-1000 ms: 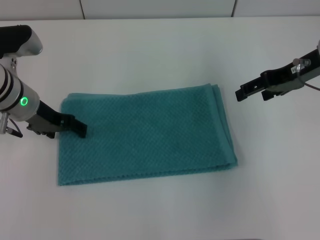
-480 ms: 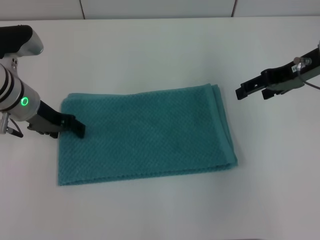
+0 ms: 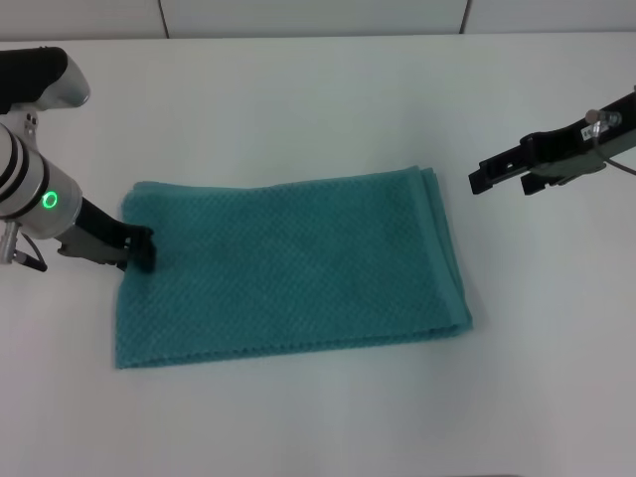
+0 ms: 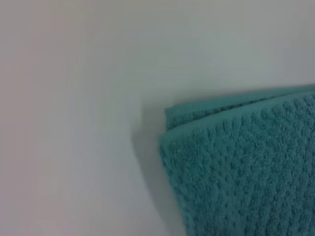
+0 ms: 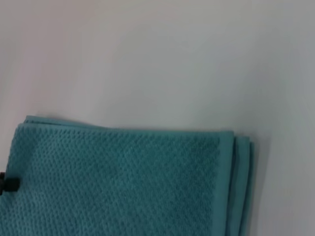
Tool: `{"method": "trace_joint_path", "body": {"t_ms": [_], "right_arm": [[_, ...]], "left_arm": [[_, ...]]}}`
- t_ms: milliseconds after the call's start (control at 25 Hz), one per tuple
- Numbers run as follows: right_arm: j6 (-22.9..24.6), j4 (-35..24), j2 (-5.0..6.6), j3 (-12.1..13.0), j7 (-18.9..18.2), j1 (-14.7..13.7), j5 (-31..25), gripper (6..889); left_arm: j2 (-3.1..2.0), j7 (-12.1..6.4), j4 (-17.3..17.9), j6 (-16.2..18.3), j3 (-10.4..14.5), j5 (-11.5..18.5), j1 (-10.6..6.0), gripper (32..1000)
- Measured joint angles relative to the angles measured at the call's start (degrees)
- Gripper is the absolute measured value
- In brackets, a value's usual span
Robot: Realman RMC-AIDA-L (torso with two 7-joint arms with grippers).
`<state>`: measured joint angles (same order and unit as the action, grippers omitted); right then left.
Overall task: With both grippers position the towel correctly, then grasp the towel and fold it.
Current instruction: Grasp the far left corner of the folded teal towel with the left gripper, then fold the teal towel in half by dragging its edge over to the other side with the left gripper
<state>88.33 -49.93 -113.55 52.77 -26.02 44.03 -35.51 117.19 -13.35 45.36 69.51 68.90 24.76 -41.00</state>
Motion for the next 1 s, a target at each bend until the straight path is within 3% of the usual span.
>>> {"method": "trace_joint_path", "body": {"t_ms": [240, 360, 720, 1000], "right_arm": [[0.0, 0.0, 0.0, -0.46, 0.0, 0.0, 0.0, 882], [0.0, 0.0, 0.0, -0.47, 0.0, 0.0, 0.0, 882], [0.0, 0.0, 0.0, -0.47, 0.0, -0.11, 0.0, 882], [-0.46, 0.0, 0.0, -0.47, -0.05, -0.13, 0.0, 882]], "left_arm": [[-0.01, -0.17, 0.18, 0.08, 0.0, 0.2, 0.03, 271], [-0.03, -0.28, 0.18, 0.16, 0.0, 0.28, 0.04, 101], [-0.22, -0.69, 0.33, 0.5, -0.13, 1.96, -0.08, 85], [-0.2, -2.09, 2.24, 3.92, -4.0, 3.98, -0.46, 83]]}}
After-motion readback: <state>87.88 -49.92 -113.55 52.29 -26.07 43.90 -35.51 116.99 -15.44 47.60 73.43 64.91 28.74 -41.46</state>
